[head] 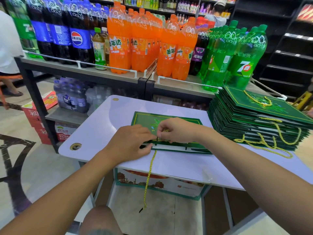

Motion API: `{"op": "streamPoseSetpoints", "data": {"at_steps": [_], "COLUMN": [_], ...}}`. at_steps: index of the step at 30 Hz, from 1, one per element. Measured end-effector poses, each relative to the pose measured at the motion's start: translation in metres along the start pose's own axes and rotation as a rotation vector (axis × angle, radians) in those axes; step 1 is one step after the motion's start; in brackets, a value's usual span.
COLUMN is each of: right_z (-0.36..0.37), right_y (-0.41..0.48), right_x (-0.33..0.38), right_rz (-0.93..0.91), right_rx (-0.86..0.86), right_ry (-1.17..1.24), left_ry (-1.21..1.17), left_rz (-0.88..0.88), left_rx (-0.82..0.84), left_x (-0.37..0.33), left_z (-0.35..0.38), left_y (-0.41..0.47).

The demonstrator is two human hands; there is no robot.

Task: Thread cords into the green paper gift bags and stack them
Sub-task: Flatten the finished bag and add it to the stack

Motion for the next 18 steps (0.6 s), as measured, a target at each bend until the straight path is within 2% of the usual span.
{"op": "streamPoseSetpoints", "data": {"at_steps": [9, 18], "right_z": [0.0034, 0.0054], "right_y": [0.0060, 0.0078], "right_x": [0.0005, 0.0026], "right_rz": [-0.013, -0.027], "right_rx": [-0.079, -0.088], "right_ry": [0.020, -0.031], "left_ry": [-0.007, 0.015], "left_rz": [-0.087, -0.062], "left_rx": [0.001, -0.014], "left_x": [0.0042, 0.0019], "left_z": [-0.0028, -0.0050], "left_y": [0.0011, 0.0020]}}
Point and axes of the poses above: each hand's wrist, its own y-axis towards the middle knuckle, its own z-axis out of the palm, x = y × z, the point moved 6 cm from there along y, towards the middle knuckle, and after that the axes turned 2 degrees about x, right-handed, at the moved point
